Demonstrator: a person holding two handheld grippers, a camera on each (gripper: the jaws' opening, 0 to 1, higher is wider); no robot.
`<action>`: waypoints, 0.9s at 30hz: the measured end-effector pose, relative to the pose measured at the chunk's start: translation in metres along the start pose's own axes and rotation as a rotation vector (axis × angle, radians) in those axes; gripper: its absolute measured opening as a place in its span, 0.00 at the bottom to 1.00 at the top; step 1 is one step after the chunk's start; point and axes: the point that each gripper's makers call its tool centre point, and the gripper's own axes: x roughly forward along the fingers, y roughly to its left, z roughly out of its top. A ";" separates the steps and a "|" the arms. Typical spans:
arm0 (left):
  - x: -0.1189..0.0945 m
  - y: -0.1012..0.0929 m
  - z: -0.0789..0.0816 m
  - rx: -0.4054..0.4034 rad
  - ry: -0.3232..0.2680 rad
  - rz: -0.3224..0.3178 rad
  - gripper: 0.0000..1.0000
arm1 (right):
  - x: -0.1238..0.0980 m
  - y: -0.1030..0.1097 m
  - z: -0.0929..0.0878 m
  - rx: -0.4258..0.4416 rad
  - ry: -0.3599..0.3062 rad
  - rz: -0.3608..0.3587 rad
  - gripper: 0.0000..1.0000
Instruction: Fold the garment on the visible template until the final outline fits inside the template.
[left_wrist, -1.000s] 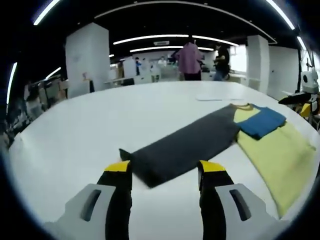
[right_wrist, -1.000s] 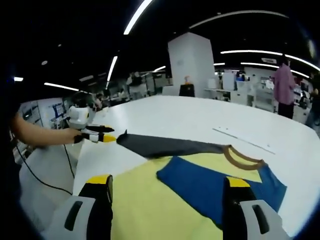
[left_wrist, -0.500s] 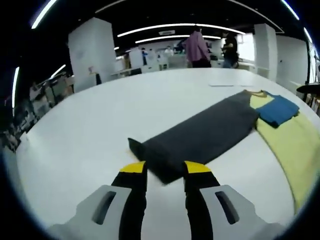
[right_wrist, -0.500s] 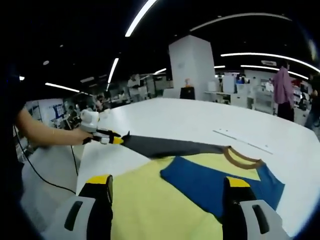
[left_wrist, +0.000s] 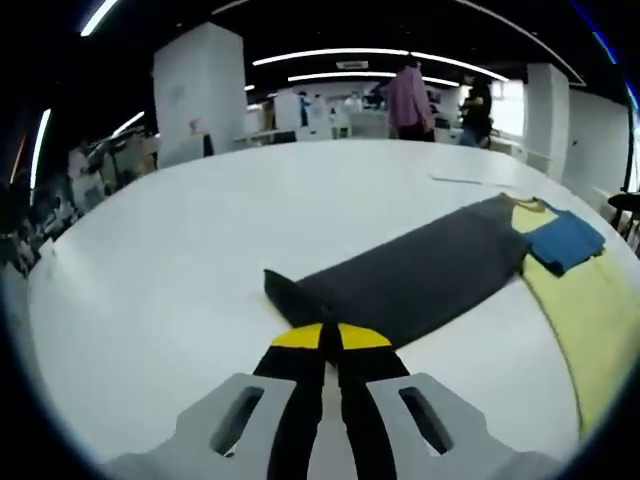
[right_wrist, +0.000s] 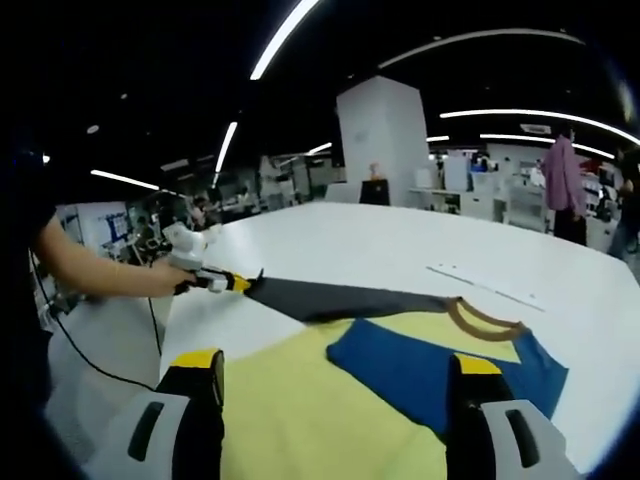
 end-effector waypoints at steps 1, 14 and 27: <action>0.000 0.000 0.002 -0.004 -0.007 0.000 0.01 | 0.000 0.000 0.000 0.000 -0.001 0.000 0.92; 0.000 -0.017 0.040 -0.055 -0.121 -0.031 0.01 | -0.018 -0.001 -0.009 -0.010 0.021 -0.026 0.94; 0.007 -0.058 0.071 -0.026 -0.168 -0.140 0.01 | -0.030 0.000 -0.013 -0.002 0.034 -0.042 0.94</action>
